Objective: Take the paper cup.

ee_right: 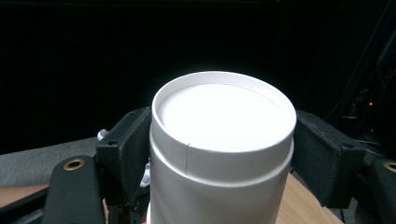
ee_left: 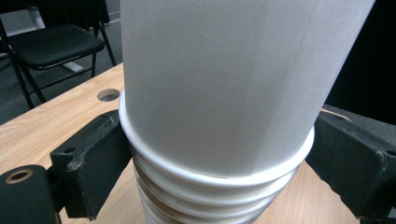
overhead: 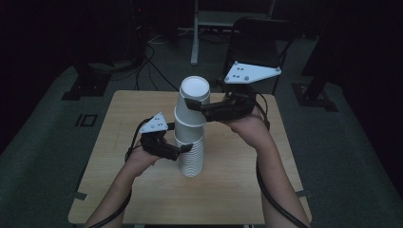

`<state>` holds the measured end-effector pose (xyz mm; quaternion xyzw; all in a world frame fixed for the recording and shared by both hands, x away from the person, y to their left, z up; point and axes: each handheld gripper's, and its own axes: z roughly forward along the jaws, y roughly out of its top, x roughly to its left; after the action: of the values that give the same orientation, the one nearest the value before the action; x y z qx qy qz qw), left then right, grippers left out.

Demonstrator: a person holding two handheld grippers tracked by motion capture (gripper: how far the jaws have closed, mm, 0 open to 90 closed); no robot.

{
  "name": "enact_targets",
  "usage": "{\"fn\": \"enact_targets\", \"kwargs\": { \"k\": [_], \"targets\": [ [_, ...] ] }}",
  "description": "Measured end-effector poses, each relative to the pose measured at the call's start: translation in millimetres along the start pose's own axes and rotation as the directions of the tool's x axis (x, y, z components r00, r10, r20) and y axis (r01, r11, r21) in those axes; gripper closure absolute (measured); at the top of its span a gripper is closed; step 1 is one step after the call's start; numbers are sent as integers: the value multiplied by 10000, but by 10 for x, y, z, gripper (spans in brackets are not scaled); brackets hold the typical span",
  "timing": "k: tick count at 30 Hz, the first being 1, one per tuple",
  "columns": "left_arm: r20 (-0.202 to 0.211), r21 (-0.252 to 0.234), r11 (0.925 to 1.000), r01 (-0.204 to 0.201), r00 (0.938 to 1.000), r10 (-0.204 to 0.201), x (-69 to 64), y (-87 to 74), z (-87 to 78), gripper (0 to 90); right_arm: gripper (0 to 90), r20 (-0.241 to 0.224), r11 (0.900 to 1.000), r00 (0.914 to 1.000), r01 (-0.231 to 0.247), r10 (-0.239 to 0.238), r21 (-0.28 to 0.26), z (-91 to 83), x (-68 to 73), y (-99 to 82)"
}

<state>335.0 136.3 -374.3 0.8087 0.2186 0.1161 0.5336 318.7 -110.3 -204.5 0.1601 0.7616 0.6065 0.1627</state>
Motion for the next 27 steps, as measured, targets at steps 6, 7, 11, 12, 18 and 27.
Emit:
{"fn": "enact_targets", "kwargs": {
  "k": [6, 7, 11, 12, 18, 27],
  "targets": [
    [2, 4, 10000, 8, 10000, -8, -1, -1, -2, 85, 246, 145, 10000, 9999, 27, -26, -14, -108, -18, 16],
    [1, -6, 10000, 10, 10000, -10, -2, -1, -3, 85, 246, 206, 10000, 9998, 58, -57, -38, -126, -21, 10],
    [3, -6, 10000, -1, 10000, 1, -2, 0, -1, 85, 245, 315, 10000, 9995, 23, -20, -88, -184, -34, -21],
    [3, -6, 10000, -1, 10000, 1, -2, 0, -1, 85, 245, 304, 9999, 9995, 1, 3, -124, -207, -42, -34],
    [-2, -21, 10000, -6, 10000, 6, -5, -6, -6, 85, 245, 604, 10000, 9982, -53, 57, -68, -346, -93, -118],
    [-6, -36, 10000, 4, 10000, -4, -4, -7, -2, 79, 245, 668, 9998, 9976, -212, 208, 55, -458, -141, -290]
  ]
}}
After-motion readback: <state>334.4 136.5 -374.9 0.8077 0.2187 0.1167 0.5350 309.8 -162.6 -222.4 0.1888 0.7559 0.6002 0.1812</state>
